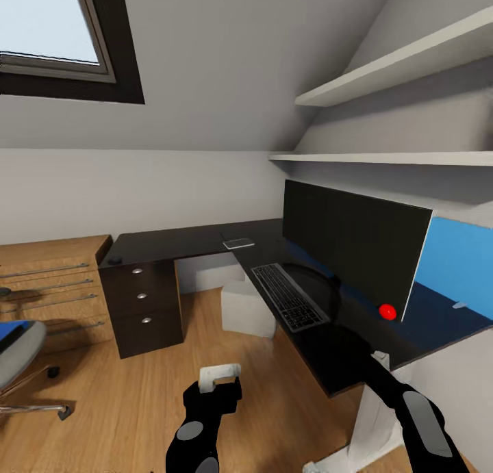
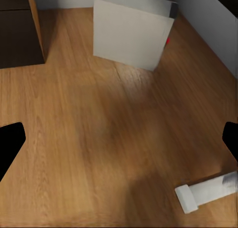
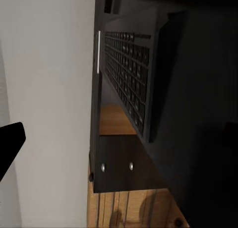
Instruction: In the bedroom, organize the workspace by keeping the computer under the desk, ensuring the monitor is on the desk, placing the keyboard on the desk next to the monitor, placing the mouse on the desk next to the keyboard, moving the folder from the swivel chair onto the desk next to the mouse, stacking the notebook on top of the folder with the pen on top of the notebook, and positioning the swivel chair next to the desk.
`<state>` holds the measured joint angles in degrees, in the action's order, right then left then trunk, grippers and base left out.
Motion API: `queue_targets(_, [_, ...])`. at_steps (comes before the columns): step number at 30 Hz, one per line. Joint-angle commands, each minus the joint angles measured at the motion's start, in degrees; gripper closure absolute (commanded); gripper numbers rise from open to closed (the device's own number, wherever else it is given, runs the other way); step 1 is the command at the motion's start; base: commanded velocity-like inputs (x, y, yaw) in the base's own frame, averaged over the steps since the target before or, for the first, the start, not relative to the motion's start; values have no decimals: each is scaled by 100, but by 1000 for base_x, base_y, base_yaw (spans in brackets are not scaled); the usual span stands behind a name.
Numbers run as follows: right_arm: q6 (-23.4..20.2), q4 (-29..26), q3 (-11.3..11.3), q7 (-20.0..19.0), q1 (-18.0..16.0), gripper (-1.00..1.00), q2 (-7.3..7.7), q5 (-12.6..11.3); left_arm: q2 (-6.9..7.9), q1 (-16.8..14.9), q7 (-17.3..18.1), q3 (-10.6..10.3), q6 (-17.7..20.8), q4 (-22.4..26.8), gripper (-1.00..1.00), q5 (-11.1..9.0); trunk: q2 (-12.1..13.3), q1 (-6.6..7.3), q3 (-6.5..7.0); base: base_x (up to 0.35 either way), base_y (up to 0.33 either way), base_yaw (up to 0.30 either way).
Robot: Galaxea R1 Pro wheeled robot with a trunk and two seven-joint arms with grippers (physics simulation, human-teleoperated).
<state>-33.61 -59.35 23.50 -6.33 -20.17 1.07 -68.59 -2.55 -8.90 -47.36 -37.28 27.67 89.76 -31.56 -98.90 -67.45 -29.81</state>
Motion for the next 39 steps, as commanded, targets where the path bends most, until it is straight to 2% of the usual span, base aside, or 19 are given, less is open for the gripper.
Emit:
queue_targets(1, [-33, 3, 14, -18, -5, -100, -1, 3, 0, -6, -45, -7, 20, 7, -100, -35, -4, 4, -6, -291, -166, 0])
queue_targets(25, [-23, 24, 5, -22, -5, -100, -1, 19, 0, -6, -45, -2, 20, -5, -100, -34, -4, 4, -6, -234, -253, 0])
queue_targets(33, [28, 73, -9, -5, -5, -100, -1, 38, 7, -6, -45, 6, 20, -6, -100, -35, -4, 4, -6, -57, -74, 0])
queue_targets(39, [113, 265, -33, -15, -5, -100, 12, 59, 9, -6, -45, 23, 20, -8, -100, -25, 237, 135, 101, -5, -6, 0])
